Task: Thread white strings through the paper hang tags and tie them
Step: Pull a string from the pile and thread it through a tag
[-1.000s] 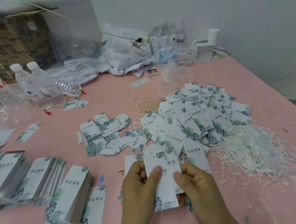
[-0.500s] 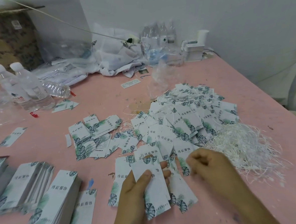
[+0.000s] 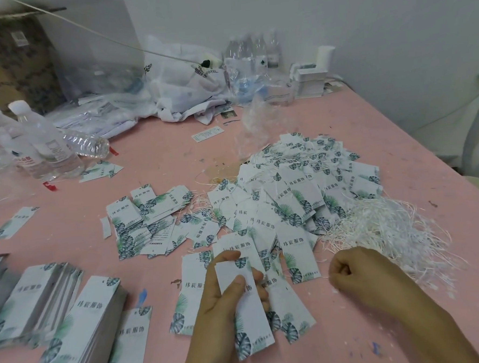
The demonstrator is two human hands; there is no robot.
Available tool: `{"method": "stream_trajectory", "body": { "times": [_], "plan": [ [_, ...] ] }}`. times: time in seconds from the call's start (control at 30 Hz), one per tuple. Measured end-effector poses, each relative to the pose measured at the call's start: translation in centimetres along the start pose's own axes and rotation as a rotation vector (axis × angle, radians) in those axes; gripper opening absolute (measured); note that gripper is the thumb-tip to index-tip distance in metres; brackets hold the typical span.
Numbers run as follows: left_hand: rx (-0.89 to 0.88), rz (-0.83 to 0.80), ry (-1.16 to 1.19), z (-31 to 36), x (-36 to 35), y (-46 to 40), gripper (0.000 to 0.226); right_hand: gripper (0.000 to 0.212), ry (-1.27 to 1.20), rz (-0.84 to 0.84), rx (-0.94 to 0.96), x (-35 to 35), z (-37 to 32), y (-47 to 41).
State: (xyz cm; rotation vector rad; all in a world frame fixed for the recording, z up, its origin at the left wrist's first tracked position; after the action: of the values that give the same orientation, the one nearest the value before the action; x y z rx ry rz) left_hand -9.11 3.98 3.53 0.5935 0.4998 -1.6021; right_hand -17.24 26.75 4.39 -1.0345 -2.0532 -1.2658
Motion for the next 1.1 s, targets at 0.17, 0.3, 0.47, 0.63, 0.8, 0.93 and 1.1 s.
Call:
{"method": "stream_trajectory", "body": {
  "times": [0.17, 0.3, 0.47, 0.63, 0.8, 0.93, 1.1],
  "plan": [
    [0.049, 0.005, 0.051, -0.4, 0.1, -0.2, 0.018, 0.022, -0.254, 0.109, 0.086, 1.6, 0.2, 1.1],
    [0.097, -0.007, 0.085, -0.5, 0.1, -0.2, 0.019, 0.021, -0.788, 0.405, 0.267, 3.0, 0.7, 1.6],
    [0.128, -0.047, 0.125, -0.6, -0.5, -0.2, 0.016, 0.018, -1.484, 0.313, 0.616, 2.6, -1.3, 1.4],
    [0.206, -0.110, 0.094, -1.0, -1.1, -0.2, 0.018, 0.004, -1.468, -0.015, 0.536, -0.7, -4.7, 1.2],
    [0.254, -0.095, -0.039, -1.3, -0.8, -0.3, 0.022, 0.010, -1.082, -0.081, 0.530, -3.7, -7.1, 1.4],
    [0.252, -0.089, -0.094, -1.3, -0.5, -0.2, 0.010, 0.011, -0.825, -0.040, 0.576, -5.1, -8.2, 1.9],
    [0.203, -0.034, -0.133, -1.1, 0.1, -0.2, 0.014, 0.007, -0.658, 0.006, 0.563, -5.5, -8.2, 2.0]
  ]
}}
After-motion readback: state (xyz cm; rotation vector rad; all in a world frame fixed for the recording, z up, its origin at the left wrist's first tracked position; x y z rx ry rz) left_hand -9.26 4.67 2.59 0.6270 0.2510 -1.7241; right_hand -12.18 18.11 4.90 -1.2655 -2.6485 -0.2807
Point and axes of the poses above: each hand's wrist, its own y-axis away from the middle knuckle, its own x-axis out of the back of the hand, z = x × y, the point moved 3 cm from there along -y, towards the middle knuckle, and after that the axes turned 15 degrees about -z, right-handed, at the moved point
